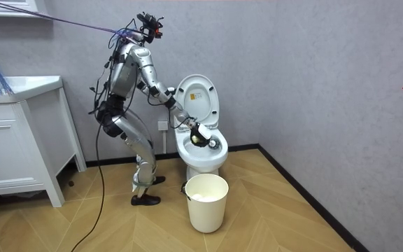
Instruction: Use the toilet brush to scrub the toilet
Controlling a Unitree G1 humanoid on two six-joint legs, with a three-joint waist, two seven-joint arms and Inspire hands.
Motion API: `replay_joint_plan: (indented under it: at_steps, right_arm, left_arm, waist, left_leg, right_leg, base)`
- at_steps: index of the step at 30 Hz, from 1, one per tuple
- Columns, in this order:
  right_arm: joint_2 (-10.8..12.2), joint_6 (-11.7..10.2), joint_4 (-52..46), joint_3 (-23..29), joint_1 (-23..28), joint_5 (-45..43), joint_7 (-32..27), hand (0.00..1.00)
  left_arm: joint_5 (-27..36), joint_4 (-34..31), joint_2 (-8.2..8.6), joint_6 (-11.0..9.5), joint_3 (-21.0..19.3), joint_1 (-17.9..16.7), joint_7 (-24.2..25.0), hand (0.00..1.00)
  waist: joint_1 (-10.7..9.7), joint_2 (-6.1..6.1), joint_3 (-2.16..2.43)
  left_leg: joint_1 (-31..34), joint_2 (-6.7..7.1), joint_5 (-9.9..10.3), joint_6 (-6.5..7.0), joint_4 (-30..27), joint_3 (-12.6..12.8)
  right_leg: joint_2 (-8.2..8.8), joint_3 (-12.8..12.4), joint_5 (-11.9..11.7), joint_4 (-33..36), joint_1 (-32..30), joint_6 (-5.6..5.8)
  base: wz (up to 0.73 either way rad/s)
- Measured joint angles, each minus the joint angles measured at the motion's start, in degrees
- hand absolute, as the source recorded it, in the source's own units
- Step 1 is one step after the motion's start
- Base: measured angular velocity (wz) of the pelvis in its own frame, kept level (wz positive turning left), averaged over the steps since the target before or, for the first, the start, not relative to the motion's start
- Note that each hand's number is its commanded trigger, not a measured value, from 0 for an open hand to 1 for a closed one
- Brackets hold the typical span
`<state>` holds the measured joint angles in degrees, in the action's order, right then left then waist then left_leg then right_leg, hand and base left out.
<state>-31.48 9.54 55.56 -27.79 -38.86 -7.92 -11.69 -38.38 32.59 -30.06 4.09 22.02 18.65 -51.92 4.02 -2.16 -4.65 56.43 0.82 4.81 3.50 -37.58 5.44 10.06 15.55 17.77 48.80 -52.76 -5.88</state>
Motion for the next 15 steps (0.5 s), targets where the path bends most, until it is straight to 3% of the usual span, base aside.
replay_joint_plan:
  at_steps: [6, 9, 12, 15]
  right_arm:
    - [0.25, -0.19, -0.53, 0.45, 1.31, -8.59, -2.64, 1.0]
    - [2.34, -0.24, -0.63, 0.3, 2.57, -13.01, -2.86, 1.0]
    - [3.23, -0.62, -0.67, 0.1, 4.89, -18.09, -2.88, 1.0]
    - [4.43, 0.57, -0.68, -0.27, 8.08, -21.9, -3.25, 1.0]
  left_arm:
    - [-0.01, 0.12, 0.5, 1.33, -0.07, 0.22, 2.11, 0.0]
    - [-0.11, 0.58, 0.74, 1.5, 0.27, 0.41, 4.7, 0.0]
    - [0.03, 2.72, 3.03, 2.02, 2.19, 2.36, 6.99, 0.0]
    - [-0.02, 3.4, 3.9, 1.82, 3.1, 2.21, 8.45, 0.0]
  waist:
    - [-0.46, 0.12, 0.1]
    - [0.57, 0.6, 0.15]
    - [2.0, 3.54, 0.27]
    - [3.48, 5.33, 0.64]
  left_leg:
    - [-1.18, 0.02, 0.02, 0.14, 0.0, 0.52]
    - [-2.65, -0.15, 0.23, 0.44, -0.01, 0.26]
    - [-3.4, -0.3, 0.26, 0.48, 0.2, -0.86]
    - [-3.99, 0.0, 0.3, 0.58, 0.98, -0.71]
  right_leg:
    - [0.34, -0.02, -0.32, -0.1, 1.04, 0.56]
    - [-0.43, 0.05, -0.57, -1.26, 2.87, 0.85]
    - [-0.72, 0.97, -0.6, -2.58, 4.59, 1.06]
    - [-0.71, 0.62, -0.98, -3.27, 5.04, 1.7]
  base:
    - [-0.03]
    - [-0.07]
    - [0.05]
    - [-0.08]
